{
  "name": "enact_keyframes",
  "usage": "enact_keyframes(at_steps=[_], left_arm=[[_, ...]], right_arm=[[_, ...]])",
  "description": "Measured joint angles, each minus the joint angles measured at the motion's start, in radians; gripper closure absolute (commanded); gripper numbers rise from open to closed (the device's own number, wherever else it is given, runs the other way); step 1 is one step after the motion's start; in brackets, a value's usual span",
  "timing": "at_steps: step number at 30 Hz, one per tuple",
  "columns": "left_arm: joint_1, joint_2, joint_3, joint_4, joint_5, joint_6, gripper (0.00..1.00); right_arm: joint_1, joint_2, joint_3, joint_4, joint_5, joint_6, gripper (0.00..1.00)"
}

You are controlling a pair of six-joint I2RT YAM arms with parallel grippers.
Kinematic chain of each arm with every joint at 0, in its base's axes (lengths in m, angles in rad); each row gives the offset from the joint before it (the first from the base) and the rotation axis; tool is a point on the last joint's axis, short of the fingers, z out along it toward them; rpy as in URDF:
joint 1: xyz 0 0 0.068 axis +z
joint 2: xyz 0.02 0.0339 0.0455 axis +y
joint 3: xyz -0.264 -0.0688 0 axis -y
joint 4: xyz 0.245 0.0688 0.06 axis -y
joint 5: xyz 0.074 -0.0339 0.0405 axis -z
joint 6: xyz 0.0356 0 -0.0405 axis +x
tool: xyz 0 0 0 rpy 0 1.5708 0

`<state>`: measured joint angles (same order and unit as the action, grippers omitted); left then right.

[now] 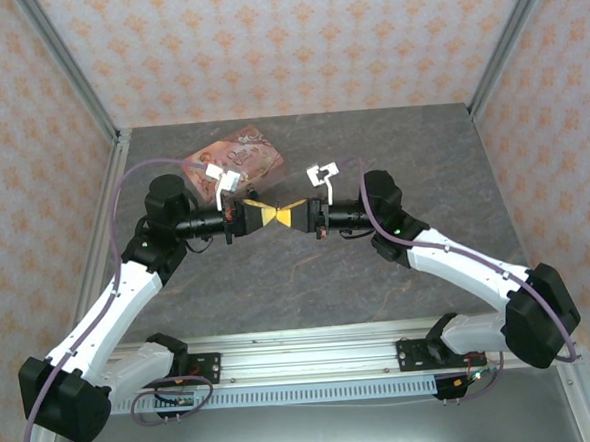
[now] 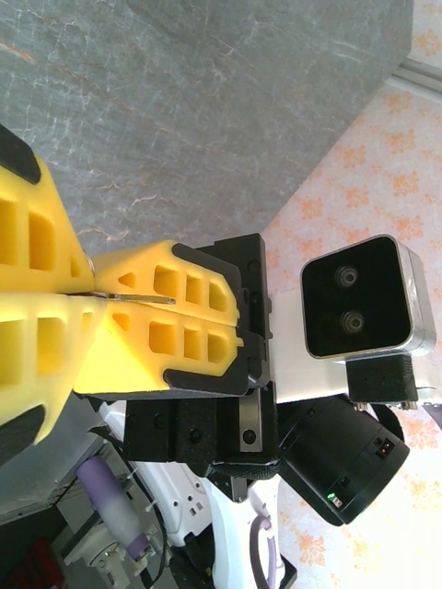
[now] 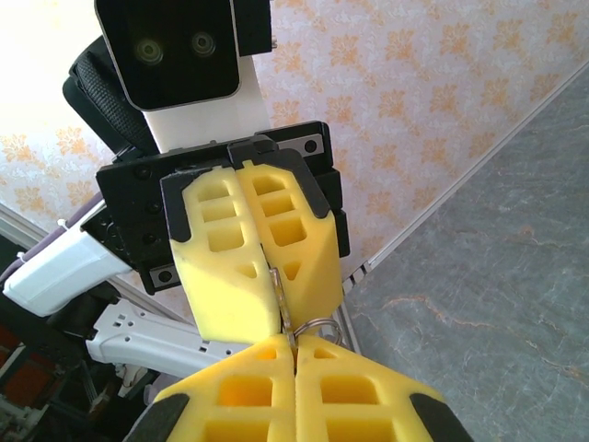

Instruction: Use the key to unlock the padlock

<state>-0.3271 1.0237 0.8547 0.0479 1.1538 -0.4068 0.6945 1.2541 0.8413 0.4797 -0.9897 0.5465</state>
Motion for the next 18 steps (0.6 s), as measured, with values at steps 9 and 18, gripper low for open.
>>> enact_keyframes(at_steps=[9, 18], left_arm=[[0.000, 0.000, 0.001, -0.051, -0.016, 0.047, 1.00], [0.000, 0.044, 0.001, -0.063, -0.048, 0.042, 1.00]], right_arm=[[0.000, 0.004, 0.011, -0.060, 0.006, -0.030, 0.87], [0.005, 0.005, 0.061, -0.252, 0.103, -0.113, 0.74]])
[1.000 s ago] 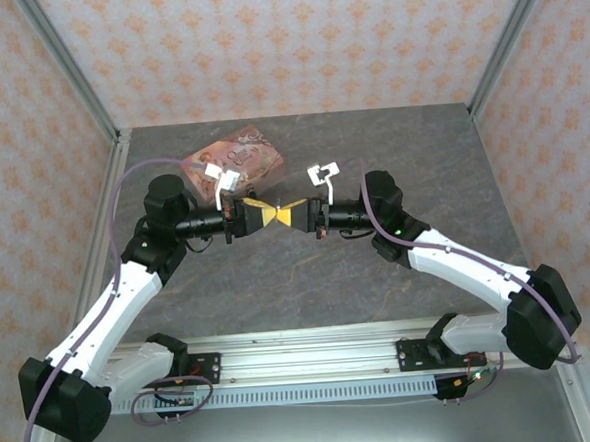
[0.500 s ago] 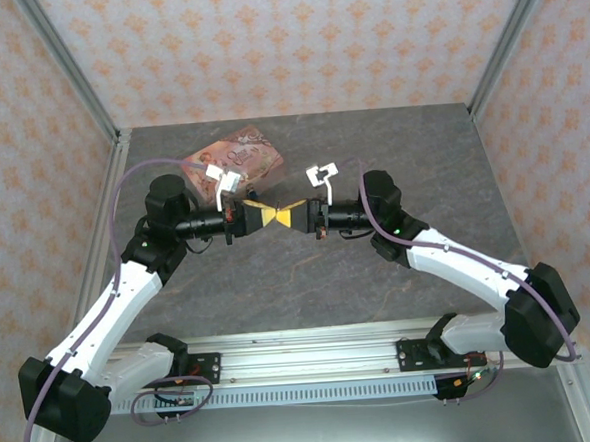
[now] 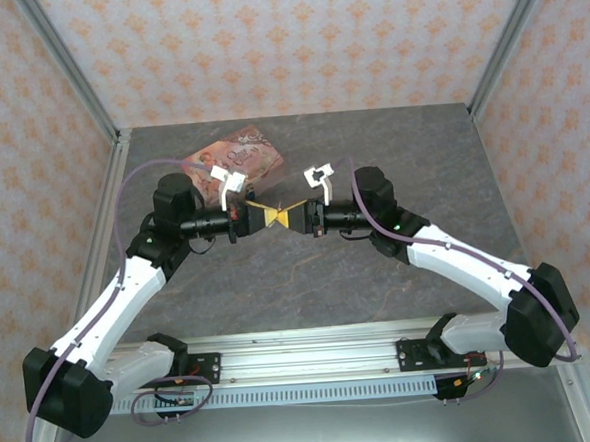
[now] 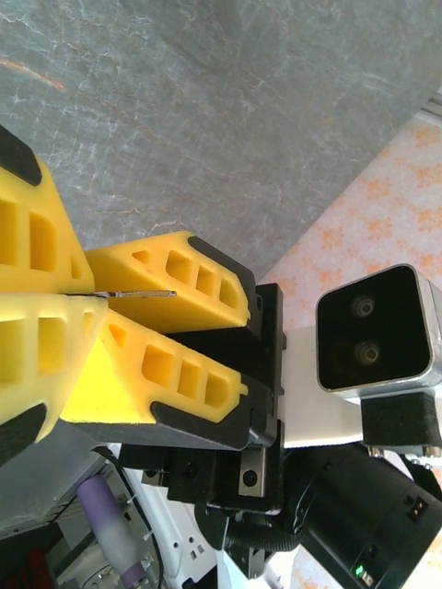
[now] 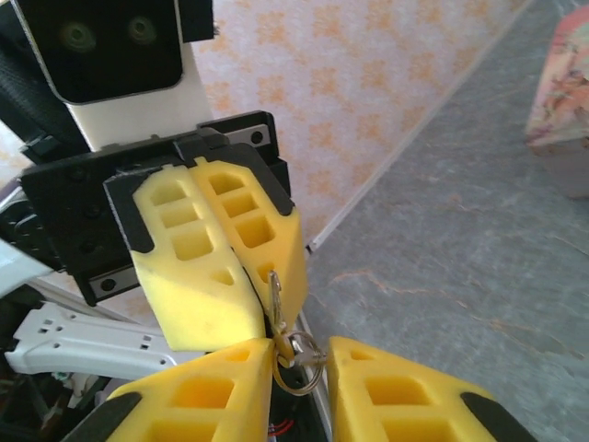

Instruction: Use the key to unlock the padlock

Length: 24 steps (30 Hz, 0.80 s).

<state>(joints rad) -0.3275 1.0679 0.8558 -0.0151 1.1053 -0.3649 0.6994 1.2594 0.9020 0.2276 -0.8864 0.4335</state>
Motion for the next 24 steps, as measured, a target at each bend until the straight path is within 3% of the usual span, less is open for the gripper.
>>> enact_keyframes(at_steps=[6, 13, 24], left_arm=[[0.000, 0.006, -0.001, -0.006, -0.023, 0.000, 1.00], [0.000, 0.008, 0.004, -0.126, 0.003, 0.089, 1.00], [0.000, 0.020, 0.068, -0.274, 0.098, 0.212, 1.00]], right_arm=[[-0.012, -0.019, 0.029, -0.114, 0.019, -0.047, 0.67], [-0.045, -0.051, 0.084, -0.203, -0.013, -0.077, 0.58], [-0.046, -0.002, 0.114, -0.213, -0.134, -0.063, 0.55]])
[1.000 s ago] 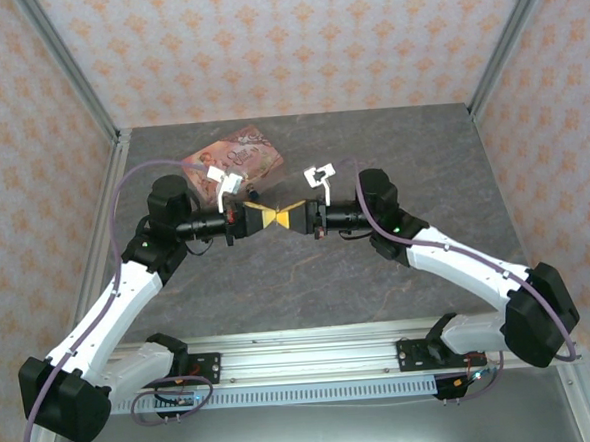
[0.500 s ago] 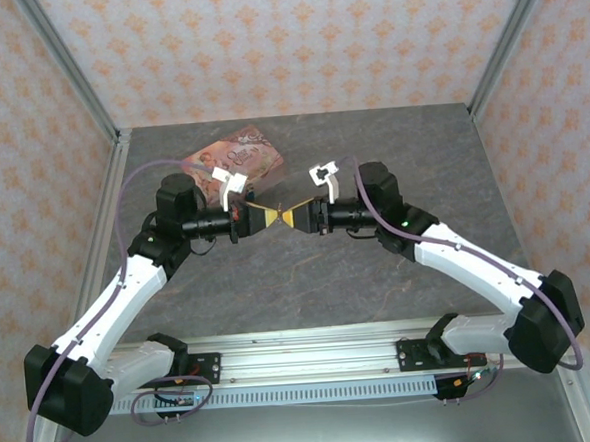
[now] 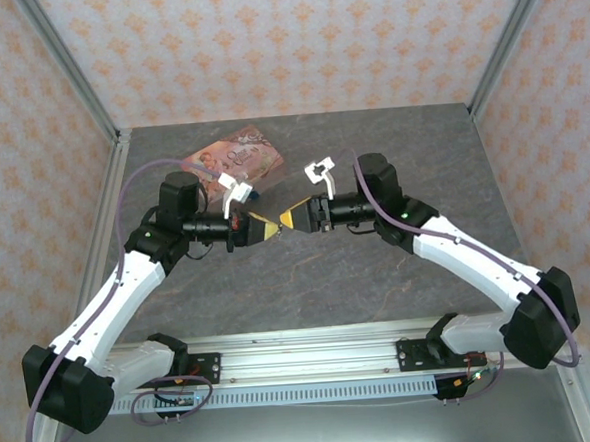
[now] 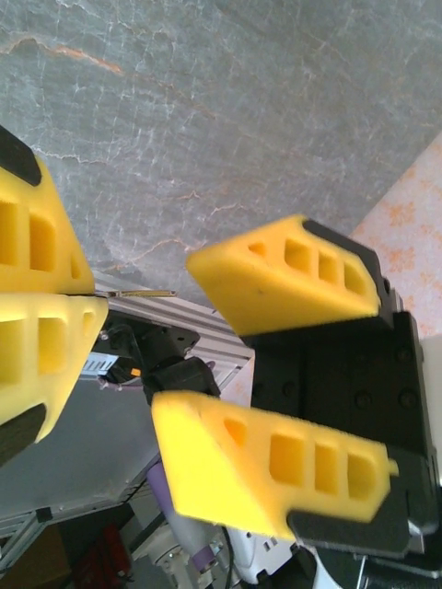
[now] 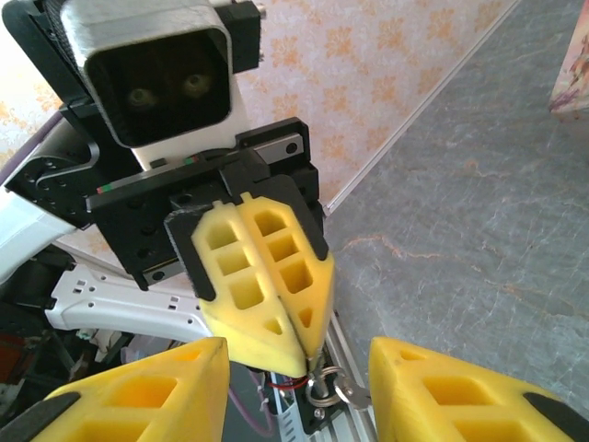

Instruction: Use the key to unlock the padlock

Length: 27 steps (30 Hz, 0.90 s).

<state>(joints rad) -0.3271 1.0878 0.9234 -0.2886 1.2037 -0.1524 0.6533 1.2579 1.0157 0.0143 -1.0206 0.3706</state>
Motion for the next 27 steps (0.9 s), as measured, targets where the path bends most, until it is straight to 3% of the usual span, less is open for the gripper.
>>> enact_keyframes(at_steps=[8, 11, 19, 23, 24, 25, 27], left_arm=[[0.000, 0.014, 0.008, -0.023, 0.028, 0.023, 1.00], [0.000, 0.016, 0.014, -0.027, 0.033, 0.024, 1.00], [0.001, 0.028, 0.029, -0.048, 0.043, 0.032, 1.00], [0.001, 0.029, 0.032, -0.061, 0.041, 0.045, 1.00], [0.001, 0.029, 0.032, -0.060, 0.040, 0.043, 0.92], [0.001, 0.029, 0.032, -0.057, 0.037, 0.035, 0.77], [0.001, 0.024, 0.029, -0.042, 0.022, 0.017, 0.61]], right_arm=[[0.000, 0.023, 0.000, 0.000, -0.028, 0.000, 0.58], [0.003, 0.032, 0.000, 0.000, -0.036, 0.003, 0.66], [0.009, 0.042, 0.000, 0.008, -0.054, 0.006, 0.99], [0.010, 0.043, 0.000, 0.013, -0.054, 0.010, 1.00], [0.010, 0.043, -0.001, 0.018, -0.053, 0.011, 1.00], [0.010, 0.043, -0.003, 0.027, -0.052, 0.014, 1.00], [0.010, 0.043, -0.013, 0.052, -0.047, 0.024, 1.00]])
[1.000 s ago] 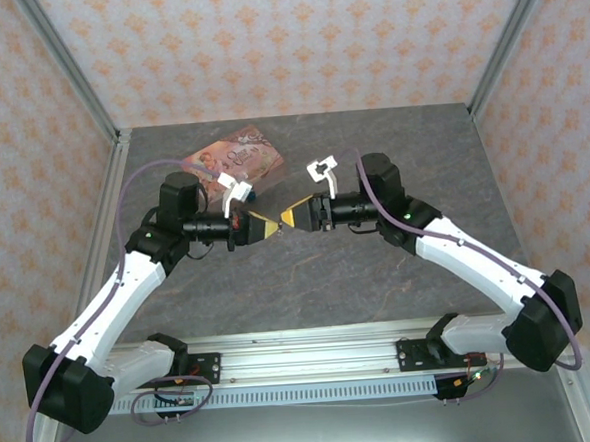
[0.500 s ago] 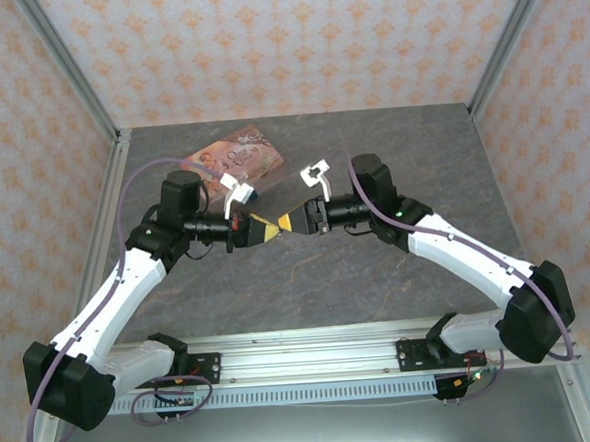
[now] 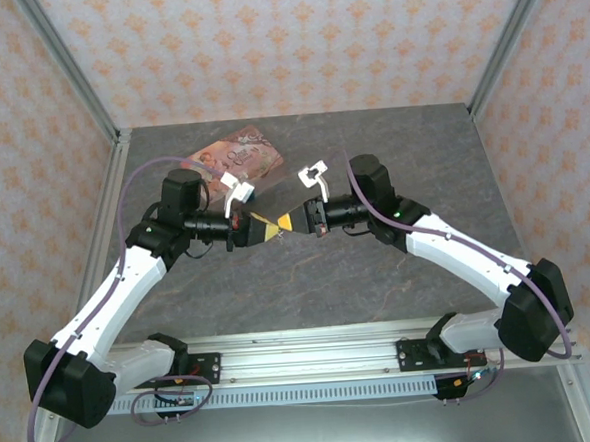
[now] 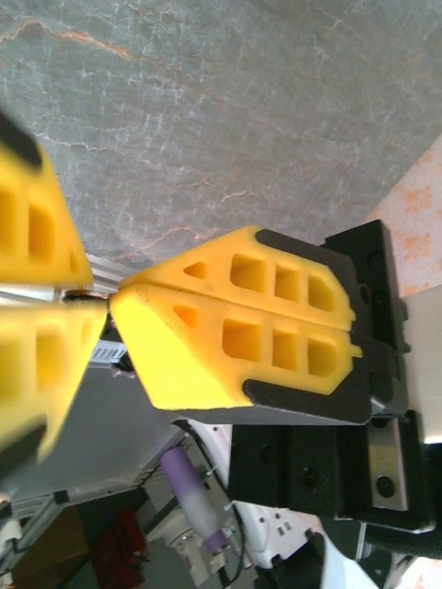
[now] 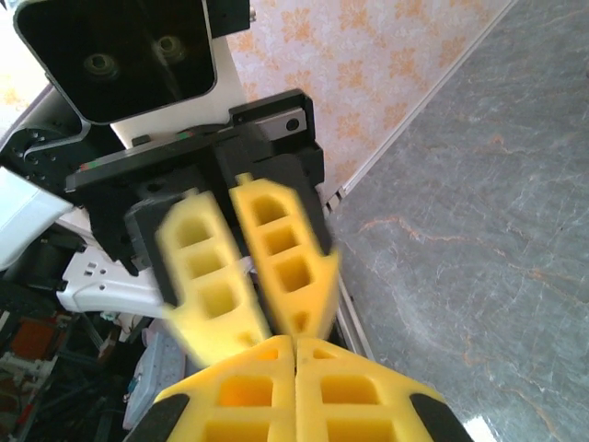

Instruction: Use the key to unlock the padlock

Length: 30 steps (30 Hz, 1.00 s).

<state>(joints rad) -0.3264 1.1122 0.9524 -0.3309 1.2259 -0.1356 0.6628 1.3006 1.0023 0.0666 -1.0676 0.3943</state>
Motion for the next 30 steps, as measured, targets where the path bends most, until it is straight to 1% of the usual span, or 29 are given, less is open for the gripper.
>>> enact_keyframes(at_steps=[1, 3, 5, 10, 13, 18, 23, 30], left_arm=[[0.000, -0.008, -0.010, 0.017, -0.011, -0.019, 0.56], [0.002, -0.037, -0.043, 0.064, -0.041, -0.076, 0.50], [0.008, -0.077, -0.094, 0.138, -0.087, -0.154, 0.49], [0.014, -0.165, -0.268, 0.429, -0.206, -0.414, 0.48], [0.012, -0.179, -0.313, 0.520, -0.245, -0.500, 0.48], [-0.023, -0.179, -0.320, 0.616, -0.266, -0.568, 0.50], [-0.073, -0.166, -0.319, 0.652, -0.267, -0.579, 0.53], [-0.080, -0.136, -0.318, 0.655, -0.270, -0.582, 0.64]], right_arm=[[0.000, 0.000, -0.005, 0.015, 0.006, 0.007, 1.00], [0.000, 0.000, -0.018, 0.047, 0.021, 0.020, 1.00], [0.000, 0.000, -0.029, 0.072, 0.037, 0.032, 1.00], [0.000, -0.002, -0.050, 0.122, 0.074, 0.060, 1.00], [0.000, -0.002, -0.056, 0.150, 0.085, 0.077, 1.00], [0.000, -0.002, -0.058, 0.182, 0.096, 0.101, 1.00], [0.000, -0.002, -0.064, 0.214, 0.102, 0.121, 1.00], [0.000, -0.002, -0.068, 0.222, 0.106, 0.129, 1.00]])
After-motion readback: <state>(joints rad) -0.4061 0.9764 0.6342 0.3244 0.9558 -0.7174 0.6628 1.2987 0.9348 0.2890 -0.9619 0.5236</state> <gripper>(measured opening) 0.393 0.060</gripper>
